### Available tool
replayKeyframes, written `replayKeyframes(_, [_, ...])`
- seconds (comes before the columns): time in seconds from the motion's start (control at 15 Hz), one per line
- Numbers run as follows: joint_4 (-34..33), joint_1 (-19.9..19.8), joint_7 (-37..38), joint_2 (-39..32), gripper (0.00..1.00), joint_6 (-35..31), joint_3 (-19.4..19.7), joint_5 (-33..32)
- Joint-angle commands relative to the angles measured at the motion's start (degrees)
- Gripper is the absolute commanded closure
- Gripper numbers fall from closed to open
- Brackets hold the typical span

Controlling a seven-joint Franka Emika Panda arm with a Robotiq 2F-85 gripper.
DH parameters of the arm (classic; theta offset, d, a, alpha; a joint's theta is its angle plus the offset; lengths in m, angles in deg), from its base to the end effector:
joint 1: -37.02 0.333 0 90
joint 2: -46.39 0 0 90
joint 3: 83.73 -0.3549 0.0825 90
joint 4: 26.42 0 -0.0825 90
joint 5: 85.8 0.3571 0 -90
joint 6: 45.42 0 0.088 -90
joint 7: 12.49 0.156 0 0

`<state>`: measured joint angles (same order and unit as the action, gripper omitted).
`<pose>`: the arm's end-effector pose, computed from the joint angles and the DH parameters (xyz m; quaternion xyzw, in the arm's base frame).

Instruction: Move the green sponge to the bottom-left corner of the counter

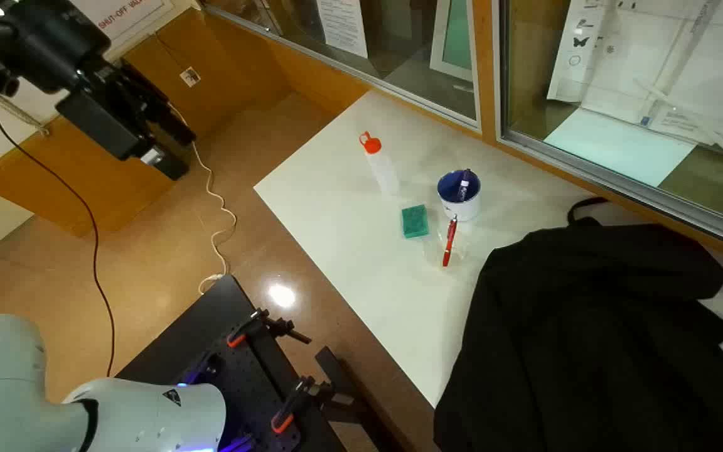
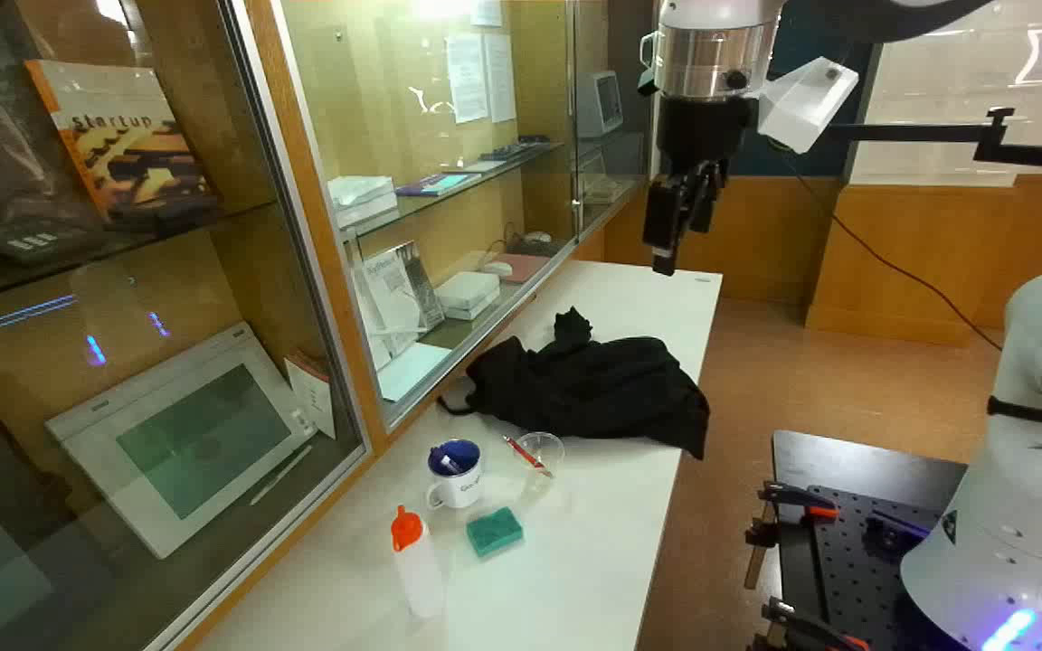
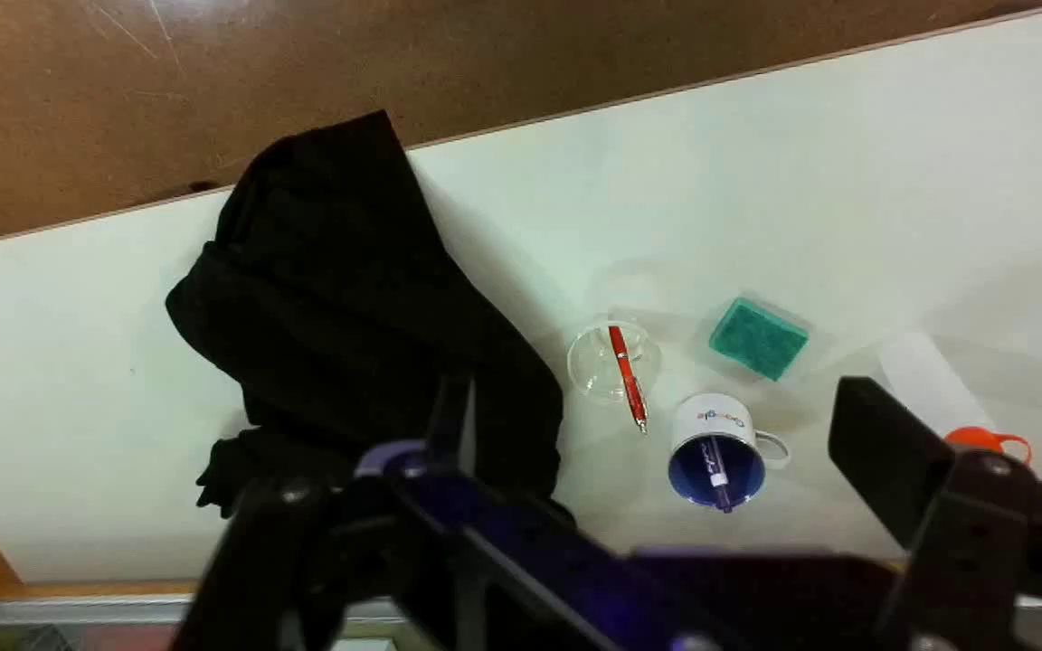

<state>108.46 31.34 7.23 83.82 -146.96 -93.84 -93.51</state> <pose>0.3148 0.0182 0.5507 0.9829 -0.1367 0.0535 0.1113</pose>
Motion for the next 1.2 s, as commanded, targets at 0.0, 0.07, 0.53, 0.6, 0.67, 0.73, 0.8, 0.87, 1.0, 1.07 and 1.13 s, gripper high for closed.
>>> replayKeyframes(0.0, [-0.1,1.1,0.5,-0.2,0.00,0.2,0.9,-0.6])
replayKeyframes(0.07, [-0.1,1.1,0.5,-0.2,0.00,0.2,0.9,-0.6])
replayKeyframes(0.53, [2.4,1.3,1.2,-3.1,0.00,-8.3,1.5,-0.2])
replayKeyframes(0.6, [3.2,1.4,1.1,-4.0,0.00,-10.9,1.7,-0.1])
replayKeyframes(0.67, [4.1,1.1,1.4,-5.0,0.00,-13.6,1.7,-0.3])
replayKeyframes(0.73, [5.0,1.0,1.2,-6.2,0.00,-16.3,2.0,-0.3])
replayKeyframes(0.8, [5.8,0.8,1.3,-7.6,0.00,-19.1,2.1,-0.5])
replayKeyframes(0.87, [6.6,0.7,1.3,-9.0,0.00,-21.7,2.4,-0.4])
replayKeyframes(1.0, [7.6,0.4,1.3,-12.3,0.00,-26.6,3.0,-0.2])
replayKeyframes(1.07, [7.9,0.4,0.8,-14.2,0.00,-28.7,3.5,-0.1])
replayKeyframes(1.13, [8.0,0.2,0.8,-16.1,0.00,-30.5,3.8,-0.3])
